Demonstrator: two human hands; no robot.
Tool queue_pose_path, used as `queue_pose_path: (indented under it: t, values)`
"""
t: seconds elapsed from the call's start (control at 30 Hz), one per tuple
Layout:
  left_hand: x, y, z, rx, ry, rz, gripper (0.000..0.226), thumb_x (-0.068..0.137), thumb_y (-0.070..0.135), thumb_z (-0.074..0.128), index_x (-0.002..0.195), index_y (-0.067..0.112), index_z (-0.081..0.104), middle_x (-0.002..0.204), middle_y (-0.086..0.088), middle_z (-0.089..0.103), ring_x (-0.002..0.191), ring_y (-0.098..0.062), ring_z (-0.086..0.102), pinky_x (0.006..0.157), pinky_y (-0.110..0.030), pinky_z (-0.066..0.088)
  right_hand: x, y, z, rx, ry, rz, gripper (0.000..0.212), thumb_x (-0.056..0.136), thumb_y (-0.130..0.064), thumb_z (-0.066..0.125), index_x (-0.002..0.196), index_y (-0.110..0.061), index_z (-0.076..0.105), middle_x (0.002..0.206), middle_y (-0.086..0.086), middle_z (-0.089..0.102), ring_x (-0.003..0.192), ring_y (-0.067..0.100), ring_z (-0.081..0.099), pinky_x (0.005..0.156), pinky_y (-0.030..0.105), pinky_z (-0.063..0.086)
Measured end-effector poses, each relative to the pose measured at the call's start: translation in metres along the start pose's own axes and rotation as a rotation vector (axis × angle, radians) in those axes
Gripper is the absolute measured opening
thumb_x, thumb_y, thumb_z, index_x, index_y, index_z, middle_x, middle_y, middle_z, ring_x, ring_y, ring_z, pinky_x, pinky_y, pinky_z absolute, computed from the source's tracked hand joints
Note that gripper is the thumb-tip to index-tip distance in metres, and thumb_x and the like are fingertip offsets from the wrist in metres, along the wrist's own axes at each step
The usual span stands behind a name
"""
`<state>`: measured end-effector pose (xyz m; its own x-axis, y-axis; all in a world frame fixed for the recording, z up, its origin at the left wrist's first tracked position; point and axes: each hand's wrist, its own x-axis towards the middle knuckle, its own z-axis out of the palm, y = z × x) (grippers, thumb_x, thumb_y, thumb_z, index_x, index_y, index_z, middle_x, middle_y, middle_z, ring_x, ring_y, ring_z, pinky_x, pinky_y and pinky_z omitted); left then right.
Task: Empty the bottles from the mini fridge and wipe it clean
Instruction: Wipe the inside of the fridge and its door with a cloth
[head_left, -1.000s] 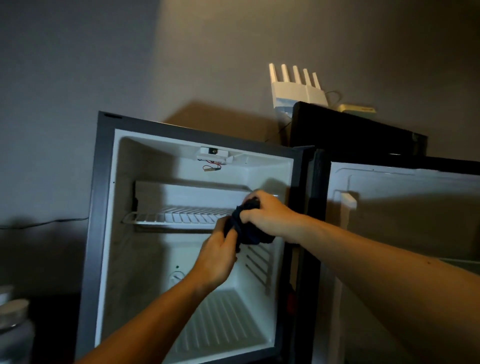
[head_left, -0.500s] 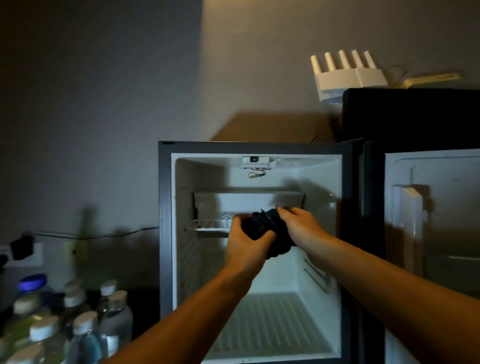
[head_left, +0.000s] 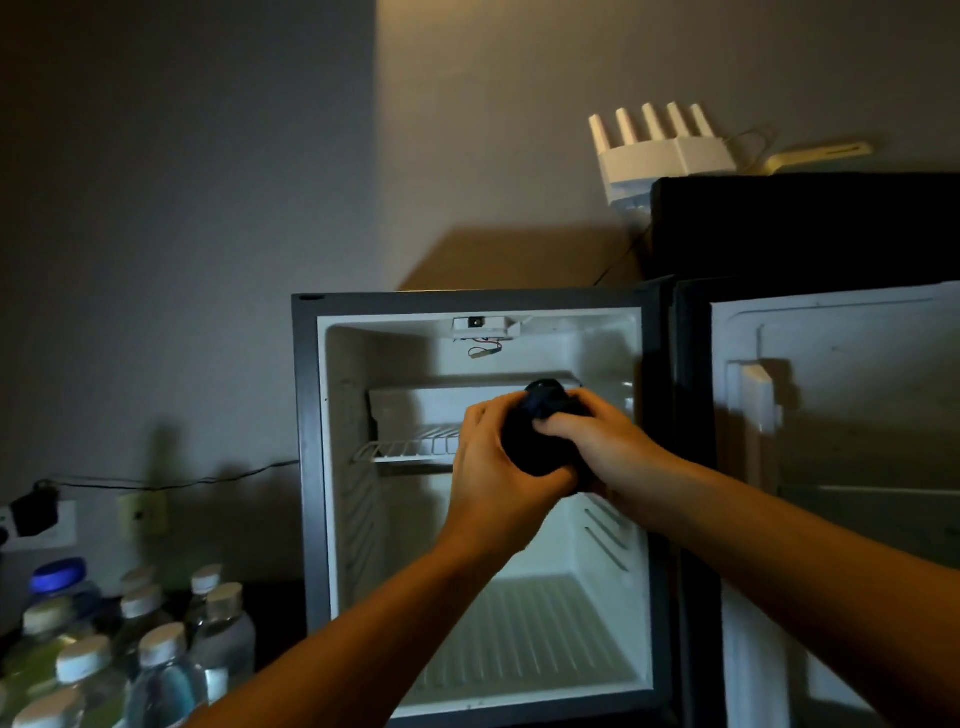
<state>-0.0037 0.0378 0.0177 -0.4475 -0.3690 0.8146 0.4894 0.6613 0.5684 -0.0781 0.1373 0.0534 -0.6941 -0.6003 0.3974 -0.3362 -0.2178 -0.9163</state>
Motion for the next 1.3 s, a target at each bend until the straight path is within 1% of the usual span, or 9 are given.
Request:
queue_pose_path:
  t: [0.13, 0.2, 0.33, 0.57, 0.73, 0.83, 1.03, 1.17, 1.3]
  values:
    - [-0.006, 0.016, 0.003, -0.041, -0.013, -0.027, 0.078, 0.070, 0.039, 0.074, 0.138, 0.037, 0.035, 0.131, 0.016, 0.045, 0.118, -0.003, 0.050, 0.092, -0.024, 0.050, -0.011, -0.011, -0.012, 0.066, 0.119, 0.000, 0.027, 0.091, -0.018, 0.056, 0.116, -0.010, 0.051, 0.107, 0.017, 0.064, 0.093, 0.030, 0.067, 0.062, 0.036, 0.056]
    - [-0.005, 0.020, 0.003, -0.074, -0.071, -0.053, 0.062, 0.075, 0.030, 0.074, 0.130, 0.031, 0.045, 0.122, 0.012, 0.056, 0.109, -0.007, 0.058, 0.085, -0.026, 0.055, -0.018, -0.013, -0.018, 0.102, 0.117, 0.005, 0.029, 0.091, -0.018, 0.056, 0.117, -0.008, 0.051, 0.110, 0.021, 0.062, 0.096, 0.034, 0.066, 0.075, 0.046, 0.058]
    - [-0.006, 0.034, 0.010, -0.031, -0.064, 0.053, 0.033, 0.078, 0.010, 0.075, 0.101, 0.025, 0.057, 0.093, 0.010, 0.064, 0.088, -0.006, 0.063, 0.070, -0.029, 0.060, -0.037, -0.021, -0.028, 0.020, 0.098, -0.041, 0.023, 0.093, -0.017, 0.057, 0.116, -0.012, 0.056, 0.111, 0.018, 0.066, 0.096, 0.030, 0.068, 0.078, 0.043, 0.058]
    - [-0.008, 0.055, 0.039, 0.046, 0.087, 0.151, 0.042, 0.073, 0.005, 0.074, 0.091, 0.032, 0.047, 0.094, 0.005, 0.058, 0.088, -0.014, 0.060, 0.069, -0.038, 0.056, -0.063, -0.041, -0.050, 0.134, -0.338, 0.059, 0.052, 0.088, -0.054, 0.057, 0.132, -0.026, 0.054, 0.128, 0.003, 0.063, 0.120, 0.023, 0.059, 0.099, 0.051, 0.047]
    - [-0.007, 0.069, 0.060, -0.051, 0.003, 0.150, 0.041, 0.073, 0.000, 0.071, 0.086, 0.033, 0.051, 0.090, 0.003, 0.061, 0.082, -0.018, 0.064, 0.059, -0.040, 0.058, -0.078, -0.041, -0.066, -0.103, -0.054, -0.131, 0.073, 0.073, -0.034, 0.082, 0.133, -0.031, 0.040, 0.119, -0.007, 0.063, 0.105, 0.007, 0.065, 0.081, 0.027, 0.057]
    - [-0.011, 0.077, 0.073, -0.053, -0.049, 0.203, 0.045, 0.069, 0.005, 0.079, 0.095, 0.031, 0.054, 0.093, 0.007, 0.063, 0.085, -0.012, 0.064, 0.066, -0.036, 0.058, -0.083, -0.038, -0.083, -0.147, 0.085, -0.261, 0.065, 0.083, -0.026, 0.076, 0.134, -0.032, 0.036, 0.116, -0.008, 0.066, 0.108, 0.005, 0.063, 0.096, 0.032, 0.052]
    - [-0.034, 0.100, 0.100, -0.100, -0.253, 0.299, 0.062, 0.073, 0.023, 0.078, 0.123, 0.032, 0.043, 0.112, 0.014, 0.052, 0.101, 0.002, 0.057, 0.077, -0.012, 0.051, -0.103, -0.048, -0.126, -0.273, 0.264, -0.469, 0.035, 0.091, -0.009, 0.065, 0.119, -0.024, 0.051, 0.113, 0.001, 0.065, 0.101, 0.006, 0.065, 0.079, 0.019, 0.056]
    - [-0.043, 0.089, 0.122, 0.246, -0.330, 0.584, 0.056, 0.077, 0.040, 0.063, 0.127, 0.024, 0.043, 0.121, 0.009, 0.046, 0.103, -0.005, 0.051, 0.081, -0.025, 0.053, -0.116, -0.060, -0.176, -0.358, 0.417, -0.416, 0.032, 0.089, -0.011, 0.067, 0.110, -0.029, 0.052, 0.125, 0.017, 0.052, 0.098, 0.030, 0.064, 0.062, 0.035, 0.060]
    - [-0.050, 0.077, 0.148, 0.618, -0.376, 0.730, 0.070, 0.066, 0.036, 0.081, 0.127, 0.016, 0.052, 0.121, -0.005, 0.057, 0.105, -0.022, 0.058, 0.083, -0.032, 0.055, -0.143, -0.075, -0.231, -0.660, 0.536, -0.225, 0.047, 0.093, -0.034, 0.060, 0.134, -0.033, 0.035, 0.127, 0.008, 0.044, 0.103, 0.033, 0.059, 0.051, 0.035, 0.059]
